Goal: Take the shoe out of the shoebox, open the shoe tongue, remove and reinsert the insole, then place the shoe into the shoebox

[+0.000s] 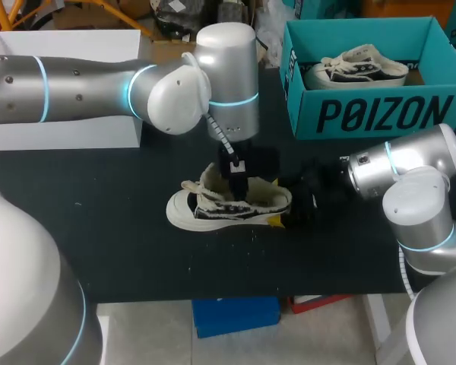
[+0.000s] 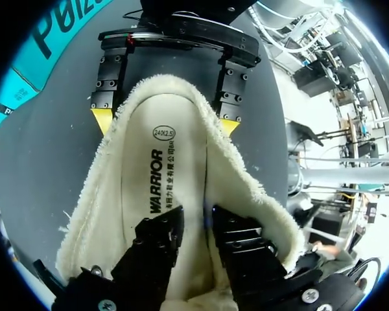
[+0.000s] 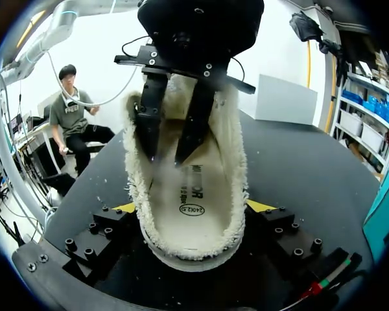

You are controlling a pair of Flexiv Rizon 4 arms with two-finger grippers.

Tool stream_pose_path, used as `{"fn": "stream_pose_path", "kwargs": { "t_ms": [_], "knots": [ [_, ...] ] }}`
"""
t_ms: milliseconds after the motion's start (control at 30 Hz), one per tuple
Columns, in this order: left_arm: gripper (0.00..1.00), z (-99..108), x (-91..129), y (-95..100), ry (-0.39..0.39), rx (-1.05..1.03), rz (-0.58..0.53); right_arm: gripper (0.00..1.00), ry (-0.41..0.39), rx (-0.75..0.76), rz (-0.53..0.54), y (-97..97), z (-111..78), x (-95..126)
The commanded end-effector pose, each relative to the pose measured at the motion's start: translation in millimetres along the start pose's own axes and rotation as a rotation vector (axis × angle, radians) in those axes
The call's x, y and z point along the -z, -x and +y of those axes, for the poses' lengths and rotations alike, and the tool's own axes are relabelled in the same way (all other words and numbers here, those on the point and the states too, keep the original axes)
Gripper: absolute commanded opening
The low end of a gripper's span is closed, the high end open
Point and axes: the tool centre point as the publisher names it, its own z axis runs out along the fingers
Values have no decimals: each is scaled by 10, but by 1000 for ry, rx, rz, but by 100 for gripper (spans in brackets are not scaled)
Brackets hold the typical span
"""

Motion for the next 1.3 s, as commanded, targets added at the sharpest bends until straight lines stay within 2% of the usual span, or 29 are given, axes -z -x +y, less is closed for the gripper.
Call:
{"fn": "stream_pose_path", "kwargs": {
  "t_ms": [33, 267, 433, 600, 767, 867, 1133, 1200, 1300],
  "knots": [
    [41, 12, -5, -101, 12, 8, -32, 0, -2, -2, -3, 7, -37, -16],
    [33, -6, -68, -82, 95, 69, -121, 0, -2, -2, -3, 7, -37, -16],
    [28, 9, -81, -89, 158, 122, -232, 0, -2, -2, -3, 7, -37, -16],
    [29, 52, -113, -74, 207, 159, -329, 0, -2, -2, -3, 7, -37, -16],
    [33, 130, -193, -15, 246, 195, -476, 0, -2, -2, -3, 7, -37, -16],
    [30, 184, -235, 30, 279, 215, -573, 0, -2, -2, -3, 7, -37, -16],
    [29, 328, -188, 130, 251, 223, -736, 0, -2, -2, -3, 7, -37, -16],
    [28, 354, -184, 147, 229, 226, -760, 0, -2, -2, -3, 7, -37, -16],
    [32, 396, -181, 206, 205, 228, -762, 0, -2, -2, -3, 7, -37, -16]
  ]
}}
